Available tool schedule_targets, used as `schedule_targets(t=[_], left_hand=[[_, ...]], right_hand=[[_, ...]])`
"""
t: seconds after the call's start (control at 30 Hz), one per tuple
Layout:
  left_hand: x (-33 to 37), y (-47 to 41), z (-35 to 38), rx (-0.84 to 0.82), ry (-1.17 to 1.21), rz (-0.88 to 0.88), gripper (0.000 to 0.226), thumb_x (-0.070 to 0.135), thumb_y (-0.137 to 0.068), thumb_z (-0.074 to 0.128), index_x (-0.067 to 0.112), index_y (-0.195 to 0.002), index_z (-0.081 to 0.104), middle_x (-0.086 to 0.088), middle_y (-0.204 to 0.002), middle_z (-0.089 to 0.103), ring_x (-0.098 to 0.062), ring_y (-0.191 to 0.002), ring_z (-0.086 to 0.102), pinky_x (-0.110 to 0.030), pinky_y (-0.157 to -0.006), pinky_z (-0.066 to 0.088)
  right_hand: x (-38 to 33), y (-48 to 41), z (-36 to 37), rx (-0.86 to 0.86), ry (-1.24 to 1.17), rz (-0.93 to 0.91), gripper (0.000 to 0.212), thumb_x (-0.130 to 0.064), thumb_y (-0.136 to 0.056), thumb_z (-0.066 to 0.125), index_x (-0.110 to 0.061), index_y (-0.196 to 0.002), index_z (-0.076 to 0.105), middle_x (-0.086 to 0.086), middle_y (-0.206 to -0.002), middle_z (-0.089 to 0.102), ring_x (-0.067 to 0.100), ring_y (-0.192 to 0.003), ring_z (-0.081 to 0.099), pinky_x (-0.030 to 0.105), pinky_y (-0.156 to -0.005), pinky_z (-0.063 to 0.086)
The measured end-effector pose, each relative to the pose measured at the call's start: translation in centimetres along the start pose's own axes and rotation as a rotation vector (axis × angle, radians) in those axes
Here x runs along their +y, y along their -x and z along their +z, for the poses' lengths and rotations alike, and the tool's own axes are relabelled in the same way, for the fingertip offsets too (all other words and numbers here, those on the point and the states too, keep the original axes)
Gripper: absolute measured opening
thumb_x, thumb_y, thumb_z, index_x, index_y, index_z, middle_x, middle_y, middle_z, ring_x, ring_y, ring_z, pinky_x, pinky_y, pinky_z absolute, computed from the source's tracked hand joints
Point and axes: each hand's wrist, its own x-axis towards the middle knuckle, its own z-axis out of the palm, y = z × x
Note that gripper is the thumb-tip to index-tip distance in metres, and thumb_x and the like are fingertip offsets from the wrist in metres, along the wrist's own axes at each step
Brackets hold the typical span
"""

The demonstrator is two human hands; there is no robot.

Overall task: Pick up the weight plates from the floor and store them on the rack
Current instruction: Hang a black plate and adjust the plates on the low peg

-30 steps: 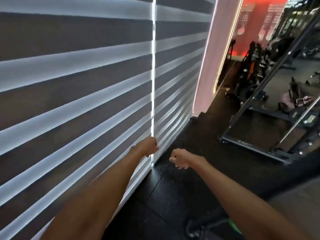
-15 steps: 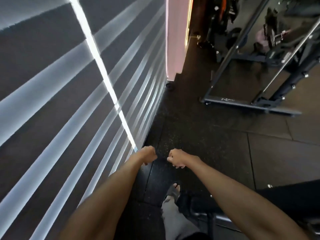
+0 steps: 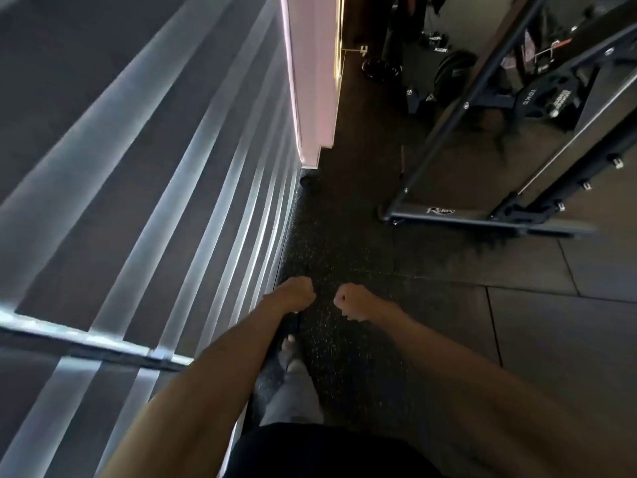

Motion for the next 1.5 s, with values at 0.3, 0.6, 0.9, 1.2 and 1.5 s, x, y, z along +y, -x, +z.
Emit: schedule_targets(t=[0.3, 0.6, 0.9, 1.2, 1.5], left_hand=[[2.1, -23.6, -18.5, -0.117, -0.052, 0.05, 0.029, 0.017, -0.099, 0.045, -0.005, -0.111, 0.061, -0.022, -0.104, 0.066, -0.032, -0.088, 0.066, -0.035, -0.075, 0.052], [8.5, -43.7, -34.6, -0.154, -0.237, 0.185, 0.025, 0.019, -0.097, 0.049, 0.0, -0.106, 0.063, -0.018, -0.105, 0.069, -0.034, -0.094, 0.069, -0.037, -0.08, 0.053], [17.0, -65.4, -47.1, -0.19, -0.431, 0.233, 0.026, 0.022, -0.101, 0.048, 0.004, -0.116, 0.059, -0.016, -0.119, 0.063, -0.03, -0.109, 0.061, -0.038, -0.096, 0.048], [27.4, -84.0, -57.6, -0.257, -0.494, 0.286, 0.024, 0.025, -0.099, 0.049, 0.008, -0.112, 0.06, -0.014, -0.115, 0.064, -0.03, -0.104, 0.062, -0.044, -0.095, 0.051], [43.5, -104.3, -63.0, -0.406, -0.73, 0.488, 0.031, 0.027, -0.099, 0.049, 0.01, -0.122, 0.059, -0.014, -0.125, 0.063, -0.032, -0.113, 0.061, -0.044, -0.095, 0.049]], right_hand=[[-3.2, -20.2, -18.1, 0.046, -0.142, 0.111, 0.027, -0.018, -0.101, 0.043, 0.002, -0.101, 0.061, 0.023, -0.114, 0.066, 0.04, -0.109, 0.064, 0.048, -0.091, 0.053], [-4.1, -37.3, -35.0, 0.135, -0.237, 0.219, 0.031, -0.019, -0.1, 0.044, -0.002, -0.115, 0.065, 0.019, -0.117, 0.067, 0.037, -0.111, 0.063, 0.035, -0.083, 0.049], [-0.4, -55.4, -52.3, 0.09, -0.405, 0.298, 0.029, -0.021, -0.1, 0.048, -0.005, -0.121, 0.061, 0.016, -0.118, 0.067, 0.032, -0.106, 0.066, 0.043, -0.092, 0.055], [3.6, -66.6, -69.0, 0.145, -0.502, 0.348, 0.029, -0.022, -0.101, 0.045, -0.006, -0.118, 0.062, 0.017, -0.114, 0.069, 0.032, -0.102, 0.067, 0.045, -0.091, 0.055], [11.7, -76.7, -83.8, 0.401, -0.725, 0.584, 0.027, -0.025, -0.1, 0.047, -0.01, -0.115, 0.064, 0.014, -0.114, 0.069, 0.03, -0.105, 0.067, 0.046, -0.094, 0.053]])
